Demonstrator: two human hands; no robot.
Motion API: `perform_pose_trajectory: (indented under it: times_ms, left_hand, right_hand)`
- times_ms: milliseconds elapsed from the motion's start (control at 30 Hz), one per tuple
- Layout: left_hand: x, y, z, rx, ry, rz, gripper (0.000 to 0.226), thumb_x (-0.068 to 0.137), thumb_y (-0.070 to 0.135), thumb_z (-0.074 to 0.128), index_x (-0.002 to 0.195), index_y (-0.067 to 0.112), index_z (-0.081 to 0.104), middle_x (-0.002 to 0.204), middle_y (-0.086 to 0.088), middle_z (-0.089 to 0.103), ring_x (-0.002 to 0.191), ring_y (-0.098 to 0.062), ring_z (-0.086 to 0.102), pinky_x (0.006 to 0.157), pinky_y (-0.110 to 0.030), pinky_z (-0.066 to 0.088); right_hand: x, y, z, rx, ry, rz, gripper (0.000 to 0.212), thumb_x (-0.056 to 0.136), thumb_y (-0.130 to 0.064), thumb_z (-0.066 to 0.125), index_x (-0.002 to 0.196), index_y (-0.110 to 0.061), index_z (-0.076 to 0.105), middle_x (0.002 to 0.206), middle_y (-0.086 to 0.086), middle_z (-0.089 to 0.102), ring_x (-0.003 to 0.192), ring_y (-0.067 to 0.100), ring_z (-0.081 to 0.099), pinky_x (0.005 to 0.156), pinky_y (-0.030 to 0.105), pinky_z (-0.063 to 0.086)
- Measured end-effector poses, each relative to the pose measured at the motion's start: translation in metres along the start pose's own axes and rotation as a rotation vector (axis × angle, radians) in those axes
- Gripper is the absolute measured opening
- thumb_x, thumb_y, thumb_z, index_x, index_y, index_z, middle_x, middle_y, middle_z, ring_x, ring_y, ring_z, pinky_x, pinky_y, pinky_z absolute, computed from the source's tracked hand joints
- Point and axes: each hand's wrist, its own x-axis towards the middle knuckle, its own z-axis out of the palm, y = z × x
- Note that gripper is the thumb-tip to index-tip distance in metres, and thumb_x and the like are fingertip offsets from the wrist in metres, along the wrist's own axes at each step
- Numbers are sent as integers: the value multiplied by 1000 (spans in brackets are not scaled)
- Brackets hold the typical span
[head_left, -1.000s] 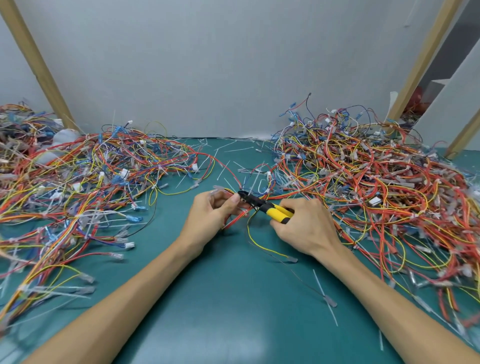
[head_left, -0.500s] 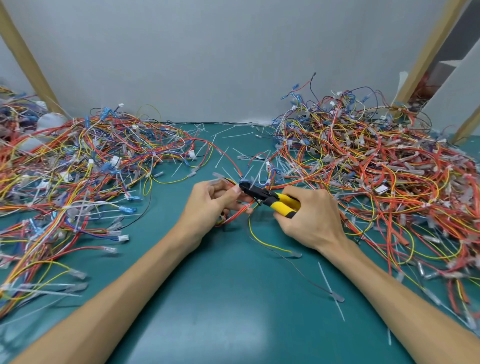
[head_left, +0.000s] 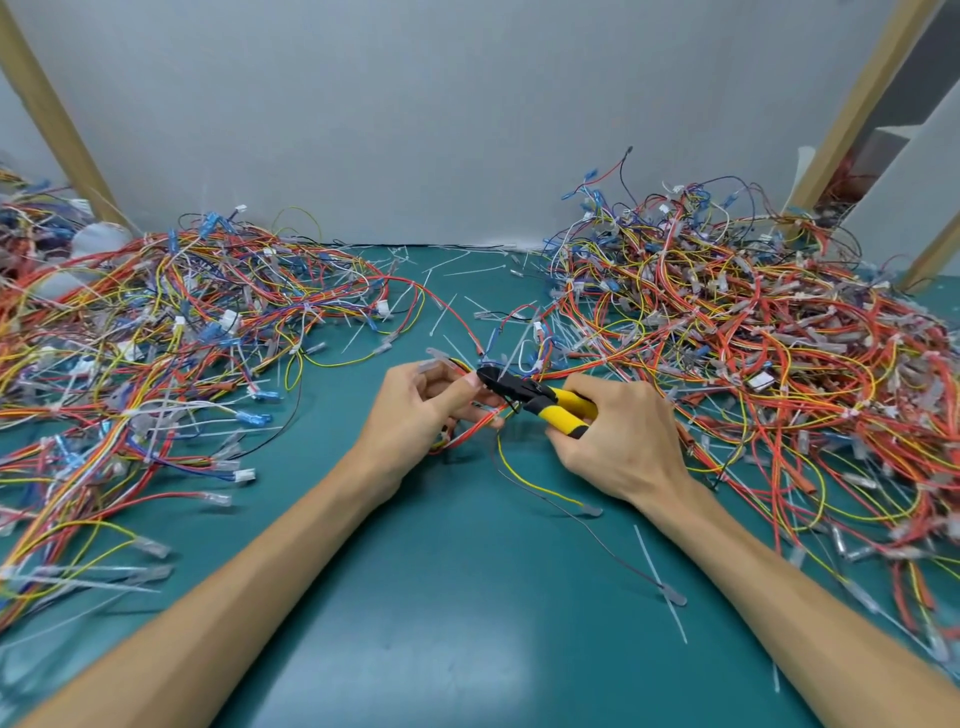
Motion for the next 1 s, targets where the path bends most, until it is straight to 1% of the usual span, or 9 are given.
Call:
perform_pose_trajectory:
  times_ms: [67, 133, 300, 500, 600, 667, 733, 867, 1000]
  left_hand:
    - [0, 0, 0, 3, -5, 11, 14, 97, 14, 55, 88, 4, 59, 80, 0, 76, 72, -21, 74, 51, -20, 36]
    - [1, 0, 0, 10, 3, 20, 14, 97, 13, 55, 86, 5, 59, 82, 1, 76, 71, -20, 74, 50, -18, 37]
    - [2, -1, 0, 28, 26, 32, 16, 97, 14, 55, 84, 7, 61, 85, -1, 76, 73, -21, 74, 53, -18, 41]
    - [2, -3, -1, 48, 20, 46, 17, 97, 15, 55, 86, 4, 61, 84, -2, 76, 72, -19, 74, 53, -19, 41]
    - [3, -4, -3, 65, 4, 49, 22, 98, 15, 54, 91, -4, 61, 84, -1, 76, 72, -17, 74, 53, -19, 41]
    - [4, -5, -4, 74, -9, 46, 25, 99, 14, 53, 95, -9, 60, 85, -1, 76, 74, -17, 74, 53, -19, 41]
    - [4, -6, -5, 71, -19, 43, 23, 99, 13, 52, 95, -9, 60, 86, -1, 77, 75, -18, 74, 54, -19, 42]
    - [4, -6, -7, 59, -41, 34, 21, 99, 10, 51, 98, -9, 60, 83, 2, 76, 74, -16, 74, 57, -18, 43]
    - [4, -6, -6, 72, -39, 38, 24, 99, 11, 51, 100, -12, 59, 79, 4, 76, 72, -14, 73, 58, -21, 42]
  right_hand:
    - [0, 1, 1, -4, 16, -22, 27, 68, -48, 57, 73, -22, 57, 59, -5, 58, 60, 25, 54, 54, 28, 41]
    - [1, 3, 2, -36, 27, -55, 24, 69, -47, 59, 79, -24, 57, 67, -7, 58, 65, 24, 54, 54, 28, 35]
    - [4, 10, 4, -54, 9, -78, 28, 69, -44, 65, 94, -31, 58, 85, -10, 61, 79, 22, 56, 61, 27, 29]
    - [4, 12, 2, -9, -52, -64, 31, 70, -45, 63, 97, -31, 59, 89, -9, 61, 82, 21, 54, 65, 29, 35]
    - [3, 10, 1, 1, -75, -58, 30, 73, -41, 67, 99, -28, 59, 91, -7, 62, 84, 22, 55, 67, 31, 41]
    - [3, 7, 1, 2, -86, -57, 27, 75, -39, 69, 96, -25, 60, 89, -5, 61, 83, 24, 55, 68, 35, 46]
    - [2, 3, 0, -5, -98, -52, 24, 75, -38, 67, 89, -22, 57, 82, -3, 60, 78, 26, 55, 65, 36, 47]
    - [1, -2, -2, -61, -110, -48, 26, 70, -45, 53, 74, -20, 49, 59, -6, 50, 61, 28, 50, 52, 31, 39]
    - [1, -3, -3, -53, -106, -42, 28, 69, -45, 51, 69, -18, 46, 50, -7, 41, 56, 28, 47, 50, 30, 36]
